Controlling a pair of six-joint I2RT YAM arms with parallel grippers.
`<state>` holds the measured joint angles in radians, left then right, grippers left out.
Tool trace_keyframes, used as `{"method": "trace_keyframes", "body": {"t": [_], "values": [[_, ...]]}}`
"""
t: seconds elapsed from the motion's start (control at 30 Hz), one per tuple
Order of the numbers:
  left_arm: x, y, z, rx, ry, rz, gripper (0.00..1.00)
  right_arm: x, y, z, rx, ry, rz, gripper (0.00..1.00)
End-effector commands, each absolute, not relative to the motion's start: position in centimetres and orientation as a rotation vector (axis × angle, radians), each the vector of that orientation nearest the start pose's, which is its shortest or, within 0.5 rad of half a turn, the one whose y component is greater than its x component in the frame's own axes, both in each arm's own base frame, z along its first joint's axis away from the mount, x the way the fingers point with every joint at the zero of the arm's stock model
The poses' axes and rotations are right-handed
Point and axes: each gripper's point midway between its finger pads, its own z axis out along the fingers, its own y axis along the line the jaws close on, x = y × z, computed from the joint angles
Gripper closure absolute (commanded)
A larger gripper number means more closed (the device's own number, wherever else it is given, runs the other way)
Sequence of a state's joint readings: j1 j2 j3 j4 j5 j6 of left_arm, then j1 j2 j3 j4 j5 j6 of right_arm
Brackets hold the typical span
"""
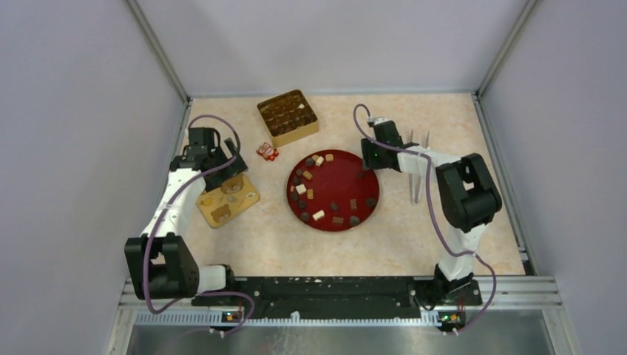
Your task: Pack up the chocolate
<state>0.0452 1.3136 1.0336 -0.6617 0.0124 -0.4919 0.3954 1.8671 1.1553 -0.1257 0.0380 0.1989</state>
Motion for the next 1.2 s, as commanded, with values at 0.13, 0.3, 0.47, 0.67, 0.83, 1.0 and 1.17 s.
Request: {"method": "trace_keyframes", "body": {"t": [0.13, 0.3, 0.47, 0.67, 0.83, 1.0, 1.17], "values": [[32.7, -1.0, 15.0, -0.612, 2.383, -0.232, 0.01, 42.8, 18.2, 4.3, -0.190, 2.389, 0.254, 0.64], [32.7, -0.8, 15.0, -0.609, 2.382, -0.222, 0.01, 41.9, 16.9, 4.4, -0.188, 2.400, 0.197, 0.79], [32.6, -0.8, 14.7, -0.610, 2.385, -0.219, 0.01, 40.4, 14.7, 5.3, -0.176, 2.406, 0.121, 0.89], [32.9, -1.1, 14.3, -0.601, 2.394, -0.239, 0.01, 38.2, 11.5, 5.5, -0.109, 2.431, 0.047, 0.91], [33.3, -1.4, 14.2, -0.586, 2.400, -0.259, 0.01, 36.2, 8.1, 4.7, 0.019, 2.481, -0.024, 0.94], [33.3, -1.6, 14.2, -0.586, 2.406, -0.269, 0.01, 34.3, 4.3, 4.0, 0.150, 2.518, -0.173, 0.95], [33.1, -1.3, 13.9, -0.607, 2.410, -0.249, 0.01, 32.7, 1.2, 3.5, 0.268, 2.525, -0.309, 0.95]]}}
